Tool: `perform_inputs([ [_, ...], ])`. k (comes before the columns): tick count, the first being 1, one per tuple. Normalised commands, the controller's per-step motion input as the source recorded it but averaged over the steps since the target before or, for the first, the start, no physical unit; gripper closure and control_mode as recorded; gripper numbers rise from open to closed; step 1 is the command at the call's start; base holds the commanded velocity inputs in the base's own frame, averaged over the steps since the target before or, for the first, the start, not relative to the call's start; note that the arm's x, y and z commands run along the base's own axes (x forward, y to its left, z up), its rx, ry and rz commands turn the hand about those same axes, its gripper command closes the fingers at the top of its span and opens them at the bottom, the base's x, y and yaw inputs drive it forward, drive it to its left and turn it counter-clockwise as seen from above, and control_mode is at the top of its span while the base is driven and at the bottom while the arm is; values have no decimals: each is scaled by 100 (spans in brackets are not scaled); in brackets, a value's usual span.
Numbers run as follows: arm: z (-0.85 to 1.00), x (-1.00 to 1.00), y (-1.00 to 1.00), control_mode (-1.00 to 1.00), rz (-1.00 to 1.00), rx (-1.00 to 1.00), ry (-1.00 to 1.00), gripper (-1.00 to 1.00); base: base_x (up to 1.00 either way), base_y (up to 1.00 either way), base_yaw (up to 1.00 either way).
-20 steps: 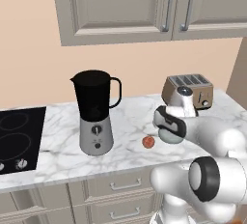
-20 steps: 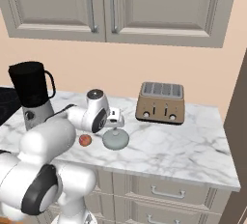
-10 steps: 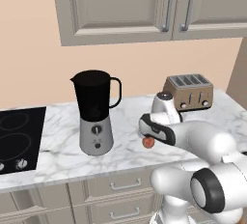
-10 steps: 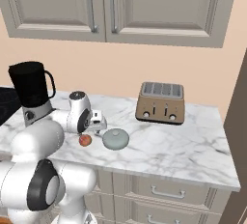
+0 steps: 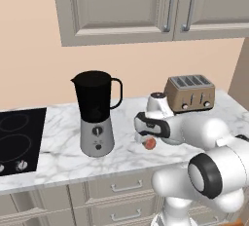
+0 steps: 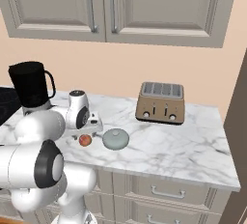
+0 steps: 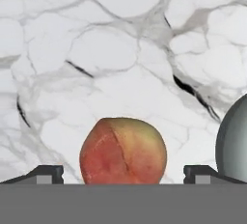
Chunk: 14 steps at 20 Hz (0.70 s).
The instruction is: Open the blender lid, put the peach in the blender, close the lid, and start the blender.
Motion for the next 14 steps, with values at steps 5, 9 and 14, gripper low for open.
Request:
perform_inputs([
  [5, -40, -7, -2, -100, 0, 0, 1, -100, 0, 0, 0],
  [9, -48, 0, 2, -100, 0, -1, 0, 100, 0, 0, 0],
  [14, 27, -25, 1, -100, 1, 0, -6, 100, 0, 0, 0],
])
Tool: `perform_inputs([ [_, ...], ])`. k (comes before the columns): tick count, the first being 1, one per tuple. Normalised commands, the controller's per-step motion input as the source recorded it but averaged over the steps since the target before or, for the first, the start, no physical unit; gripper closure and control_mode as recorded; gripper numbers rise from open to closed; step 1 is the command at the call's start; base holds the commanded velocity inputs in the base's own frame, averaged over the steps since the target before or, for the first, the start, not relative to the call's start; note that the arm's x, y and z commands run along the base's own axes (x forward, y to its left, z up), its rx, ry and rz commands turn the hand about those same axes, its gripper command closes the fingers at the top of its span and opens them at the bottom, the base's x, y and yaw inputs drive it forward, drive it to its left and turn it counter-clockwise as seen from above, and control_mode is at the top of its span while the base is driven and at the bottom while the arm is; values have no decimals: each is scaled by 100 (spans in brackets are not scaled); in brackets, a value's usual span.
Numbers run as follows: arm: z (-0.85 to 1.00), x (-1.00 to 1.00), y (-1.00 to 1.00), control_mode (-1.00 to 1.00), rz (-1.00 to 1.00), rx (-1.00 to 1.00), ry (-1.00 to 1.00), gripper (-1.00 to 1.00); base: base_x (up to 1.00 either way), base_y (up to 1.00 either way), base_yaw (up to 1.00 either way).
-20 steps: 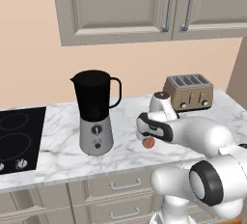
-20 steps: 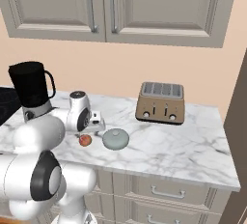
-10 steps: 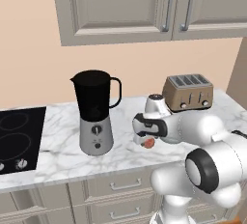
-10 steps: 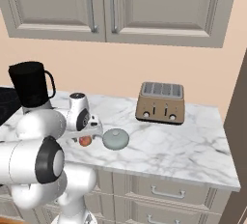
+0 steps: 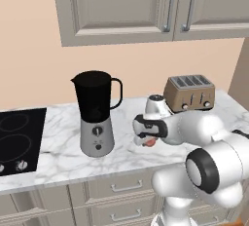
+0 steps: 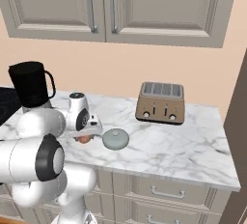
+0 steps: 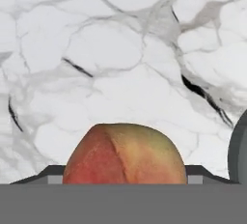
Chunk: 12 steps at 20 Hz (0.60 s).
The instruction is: Open the blender lid, put the peach in the blender, close the lid, and start the blender.
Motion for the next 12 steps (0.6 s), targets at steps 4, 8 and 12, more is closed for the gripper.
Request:
perform_inputs([
  [4, 100, -21, 0, -100, 1, 0, -16, 100, 0, 0, 0],
  [8, 100, -12, 1, -100, 0, -3, -7, 100, 0, 0, 0],
  [12, 100, -21, 8, -100, 0, -6, -9, 100, 0, 0, 0],
])
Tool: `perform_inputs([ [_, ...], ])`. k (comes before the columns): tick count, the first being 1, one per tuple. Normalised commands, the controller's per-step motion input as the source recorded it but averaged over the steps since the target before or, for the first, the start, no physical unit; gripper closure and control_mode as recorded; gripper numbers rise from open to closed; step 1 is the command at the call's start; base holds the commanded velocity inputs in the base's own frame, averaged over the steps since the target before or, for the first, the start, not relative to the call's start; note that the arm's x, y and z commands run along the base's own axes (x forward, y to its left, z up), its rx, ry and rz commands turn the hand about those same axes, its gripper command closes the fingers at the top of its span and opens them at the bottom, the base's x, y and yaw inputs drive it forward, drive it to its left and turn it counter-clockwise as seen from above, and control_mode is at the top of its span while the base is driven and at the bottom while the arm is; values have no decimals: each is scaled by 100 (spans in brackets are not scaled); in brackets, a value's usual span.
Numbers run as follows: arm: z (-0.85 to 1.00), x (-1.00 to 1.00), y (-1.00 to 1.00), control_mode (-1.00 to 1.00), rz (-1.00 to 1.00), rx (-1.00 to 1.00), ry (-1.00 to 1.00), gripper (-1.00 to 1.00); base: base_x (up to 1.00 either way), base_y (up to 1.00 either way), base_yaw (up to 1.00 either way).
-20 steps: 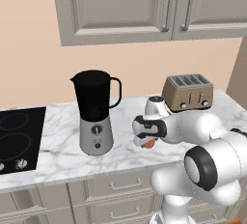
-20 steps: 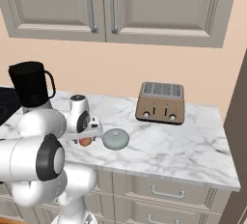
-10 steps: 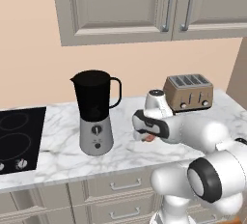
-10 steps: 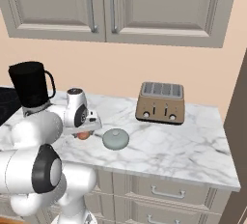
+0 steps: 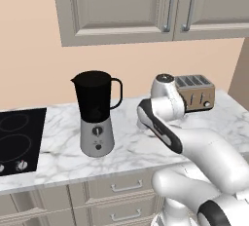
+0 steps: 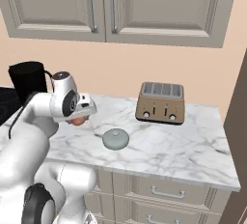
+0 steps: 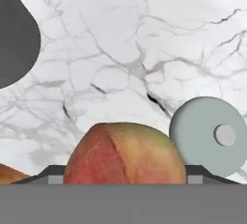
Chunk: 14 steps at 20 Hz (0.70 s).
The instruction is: Open the blender lid, put the peach in the blender, close the lid, and start the blender.
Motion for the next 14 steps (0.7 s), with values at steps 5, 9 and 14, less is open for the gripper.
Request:
perform_inputs([
  [5, 100, -19, 13, -100, 0, -9, -9, 100, 0, 0, 0],
  [9, 100, -27, 34, -100, 0, -6, -4, 100, 0, 0, 0],
  [14, 98, -33, 41, -100, 0, -4, -1, 100, 0, 0, 0],
])
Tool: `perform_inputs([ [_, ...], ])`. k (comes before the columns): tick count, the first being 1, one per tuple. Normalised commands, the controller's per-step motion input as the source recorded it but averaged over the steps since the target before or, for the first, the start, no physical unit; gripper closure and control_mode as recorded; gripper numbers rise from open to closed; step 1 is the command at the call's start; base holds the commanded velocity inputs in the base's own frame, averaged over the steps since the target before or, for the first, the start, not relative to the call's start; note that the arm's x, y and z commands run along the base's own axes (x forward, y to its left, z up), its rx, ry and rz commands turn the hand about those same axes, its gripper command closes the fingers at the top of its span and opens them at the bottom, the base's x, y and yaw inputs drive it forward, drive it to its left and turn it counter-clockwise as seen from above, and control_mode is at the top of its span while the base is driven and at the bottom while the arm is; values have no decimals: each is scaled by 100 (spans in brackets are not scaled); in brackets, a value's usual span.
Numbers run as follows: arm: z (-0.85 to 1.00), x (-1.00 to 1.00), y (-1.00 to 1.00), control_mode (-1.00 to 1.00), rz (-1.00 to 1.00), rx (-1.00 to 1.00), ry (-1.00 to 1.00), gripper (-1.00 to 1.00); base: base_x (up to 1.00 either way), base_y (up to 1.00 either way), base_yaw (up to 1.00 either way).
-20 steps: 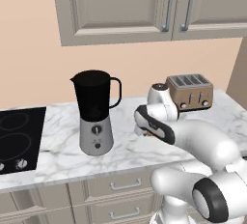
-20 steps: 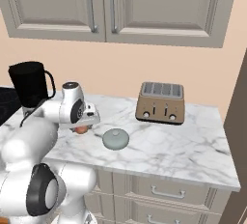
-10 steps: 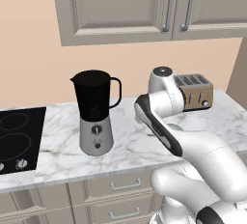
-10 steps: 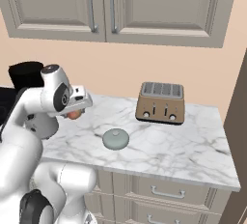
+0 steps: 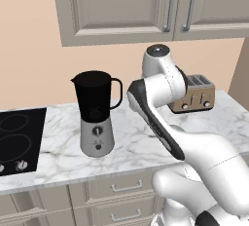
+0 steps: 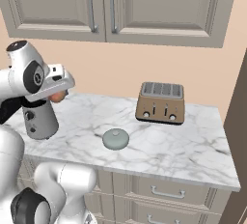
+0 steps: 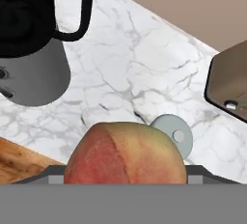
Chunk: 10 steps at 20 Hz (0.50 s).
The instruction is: Open the blender lid, put the peach in the blender, close the lid, and start the blender.
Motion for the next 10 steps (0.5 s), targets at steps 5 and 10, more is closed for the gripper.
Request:
perform_inputs([
  [5, 88, -41, 52, -100, 0, -1, -6, 100, 0, 0, 0],
  [10, 73, -7, 54, -100, 3, 0, -1, 100, 0, 0, 0],
])
